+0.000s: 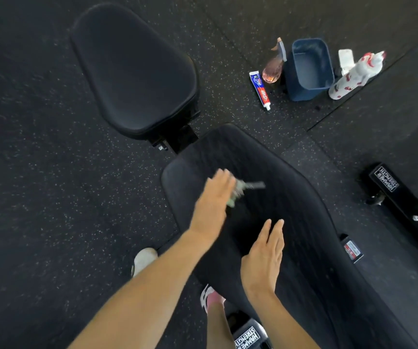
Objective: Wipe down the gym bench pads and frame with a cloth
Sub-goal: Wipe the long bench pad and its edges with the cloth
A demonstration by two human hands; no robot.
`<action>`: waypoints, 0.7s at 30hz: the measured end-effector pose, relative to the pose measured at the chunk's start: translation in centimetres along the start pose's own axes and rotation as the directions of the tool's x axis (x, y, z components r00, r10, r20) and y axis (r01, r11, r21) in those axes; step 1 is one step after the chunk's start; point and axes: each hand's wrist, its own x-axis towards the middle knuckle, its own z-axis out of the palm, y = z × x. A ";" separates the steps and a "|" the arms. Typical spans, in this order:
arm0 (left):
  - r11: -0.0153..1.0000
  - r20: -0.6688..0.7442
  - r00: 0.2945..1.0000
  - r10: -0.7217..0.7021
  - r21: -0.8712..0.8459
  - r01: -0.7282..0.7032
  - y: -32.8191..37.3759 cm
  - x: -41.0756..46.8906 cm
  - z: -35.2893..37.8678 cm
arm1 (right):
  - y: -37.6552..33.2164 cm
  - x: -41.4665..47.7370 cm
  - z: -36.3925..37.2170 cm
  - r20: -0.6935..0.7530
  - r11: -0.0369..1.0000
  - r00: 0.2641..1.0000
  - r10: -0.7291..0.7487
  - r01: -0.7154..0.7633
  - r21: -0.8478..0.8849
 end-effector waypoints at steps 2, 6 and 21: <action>0.963 0.144 0.955 0.259 0.033 -0.266 1.5 -3.1 0.8 | 0.2 -0.4 0.1 -0.015 1.000 1.000 0.013 -0.013 0.006; 0.760 0.432 0.716 0.548 0.099 -0.642 0.1 -4.2 -0.2 | -0.1 -0.9 0.2 -0.002 0.999 0.999 0.036 -0.036 0.009; 0.983 0.021 0.986 -0.167 -0.074 0.168 -6.5 -1.0 -4.1 | -3.3 -2.2 3.1 -0.041 0.999 0.998 -0.047 0.048 0.016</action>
